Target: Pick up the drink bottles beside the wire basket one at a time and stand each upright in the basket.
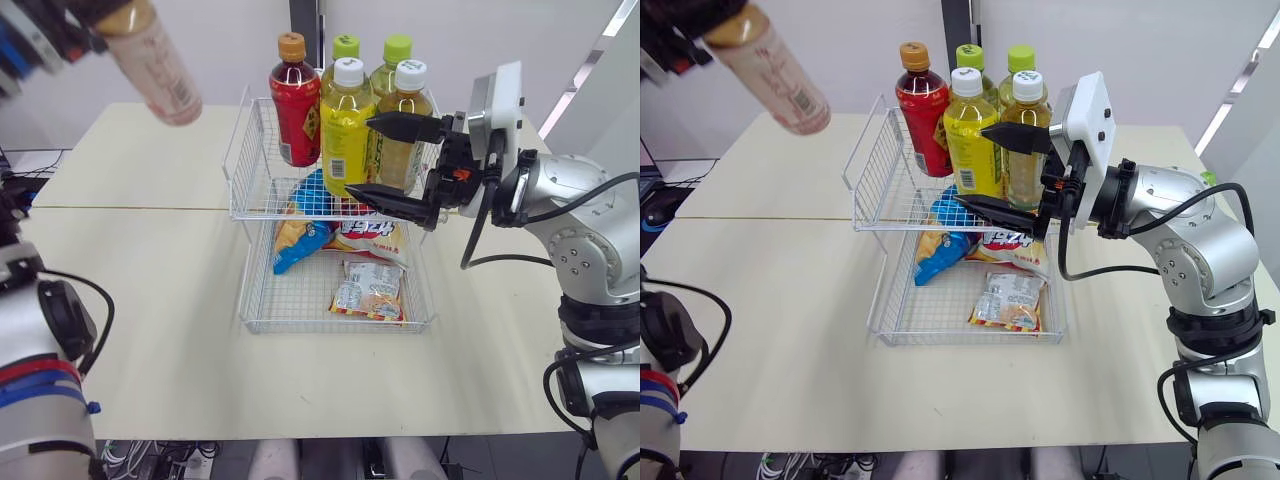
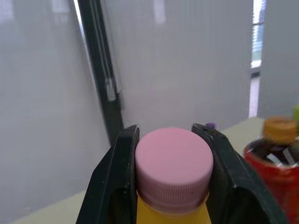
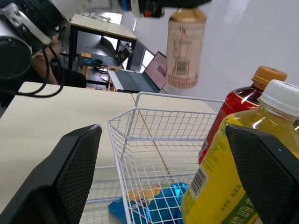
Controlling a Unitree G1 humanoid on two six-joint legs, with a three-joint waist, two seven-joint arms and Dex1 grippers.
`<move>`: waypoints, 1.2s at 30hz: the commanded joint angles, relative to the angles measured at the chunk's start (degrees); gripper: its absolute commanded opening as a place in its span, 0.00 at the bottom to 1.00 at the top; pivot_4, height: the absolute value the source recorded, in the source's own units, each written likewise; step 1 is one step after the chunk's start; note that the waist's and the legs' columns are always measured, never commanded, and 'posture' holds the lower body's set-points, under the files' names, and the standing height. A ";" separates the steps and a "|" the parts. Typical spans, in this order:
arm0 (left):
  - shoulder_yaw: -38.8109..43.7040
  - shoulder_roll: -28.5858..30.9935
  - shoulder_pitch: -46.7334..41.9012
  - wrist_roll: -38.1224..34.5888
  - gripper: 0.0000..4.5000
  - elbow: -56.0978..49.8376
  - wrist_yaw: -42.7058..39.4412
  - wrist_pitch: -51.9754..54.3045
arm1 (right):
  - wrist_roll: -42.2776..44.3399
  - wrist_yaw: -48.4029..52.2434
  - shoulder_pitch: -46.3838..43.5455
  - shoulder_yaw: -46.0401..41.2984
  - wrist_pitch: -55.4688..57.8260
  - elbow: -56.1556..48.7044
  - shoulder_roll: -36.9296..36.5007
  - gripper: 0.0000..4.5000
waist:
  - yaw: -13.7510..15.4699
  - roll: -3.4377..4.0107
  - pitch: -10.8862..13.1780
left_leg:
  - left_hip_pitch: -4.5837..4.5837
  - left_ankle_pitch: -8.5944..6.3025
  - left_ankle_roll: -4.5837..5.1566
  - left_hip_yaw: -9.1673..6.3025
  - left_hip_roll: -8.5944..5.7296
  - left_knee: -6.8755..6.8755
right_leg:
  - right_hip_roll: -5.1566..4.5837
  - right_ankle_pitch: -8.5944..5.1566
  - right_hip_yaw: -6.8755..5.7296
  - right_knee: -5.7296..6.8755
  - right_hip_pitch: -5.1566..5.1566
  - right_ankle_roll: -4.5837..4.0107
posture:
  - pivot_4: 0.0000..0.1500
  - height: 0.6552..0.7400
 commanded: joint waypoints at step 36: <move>-8.12 -13.20 7.13 -3.22 0.30 -14.84 -2.29 2.69 | -1.74 -2.17 1.69 -2.11 -0.18 -4.87 -0.18 1.00 | -0.25 0.12 0.06 | 0.07 0.01 0.00 0.05 0.05 0.05 | 0.09 0.00 0.14 0.25 -0.07 -0.03 | 1.00 1.00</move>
